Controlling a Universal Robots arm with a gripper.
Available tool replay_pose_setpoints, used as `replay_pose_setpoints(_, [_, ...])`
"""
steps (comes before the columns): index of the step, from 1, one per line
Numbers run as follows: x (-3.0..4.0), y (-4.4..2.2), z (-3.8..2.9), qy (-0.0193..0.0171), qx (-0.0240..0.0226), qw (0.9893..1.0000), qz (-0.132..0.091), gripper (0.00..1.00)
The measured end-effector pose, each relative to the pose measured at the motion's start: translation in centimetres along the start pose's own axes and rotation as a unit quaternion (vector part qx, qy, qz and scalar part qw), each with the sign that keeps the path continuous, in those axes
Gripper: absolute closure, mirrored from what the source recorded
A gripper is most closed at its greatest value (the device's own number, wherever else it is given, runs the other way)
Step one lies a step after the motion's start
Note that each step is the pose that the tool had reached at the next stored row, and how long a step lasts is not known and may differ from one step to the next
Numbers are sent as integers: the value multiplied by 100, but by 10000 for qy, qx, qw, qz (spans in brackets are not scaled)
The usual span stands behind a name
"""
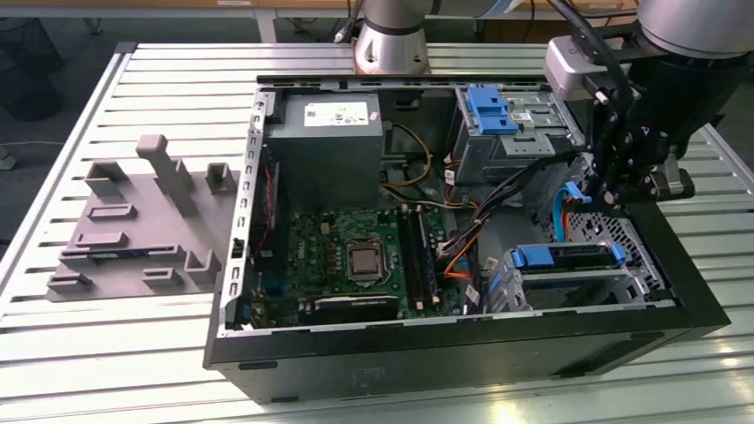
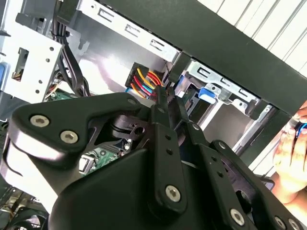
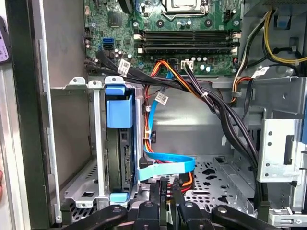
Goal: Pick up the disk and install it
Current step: 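Insert the first disk wire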
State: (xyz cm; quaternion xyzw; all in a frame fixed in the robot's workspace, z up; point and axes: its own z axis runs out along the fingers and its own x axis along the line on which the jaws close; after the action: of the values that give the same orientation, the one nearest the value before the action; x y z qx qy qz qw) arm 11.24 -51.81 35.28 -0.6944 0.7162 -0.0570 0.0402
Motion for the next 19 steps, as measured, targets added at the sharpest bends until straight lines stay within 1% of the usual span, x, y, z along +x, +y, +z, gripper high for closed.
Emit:
replay_pose_setpoints(3, [6, 38, -3, -4, 46, 10000, -10, 76])
replay_pose_setpoints(8, [5, 45, 10, -12, 100, 9999, -15, 76])
replay_pose_setpoints(10, [6, 45, 14, -18, 116, 9999, -18, 78])
replay_pose_setpoints(11, [5, 45, 16, -23, 121, 9999, -18, 84])
replay_pose_setpoints(14, [5, 46, 16, -26, 126, 9999, -19, 84])
replay_pose_setpoints(15, [5, 44, 15, -27, 122, 9999, -19, 84])
replay_pose_setpoints(16, [5, 39, 11, -26, 103, 9999, -19, 84])
replay_pose_setpoints(17, [5, 33, 5, -25, 67, 10000, -19, 84])
replay_pose_setpoints(19, [6, 27, -6, -22, -29, 10000, -18, 84])
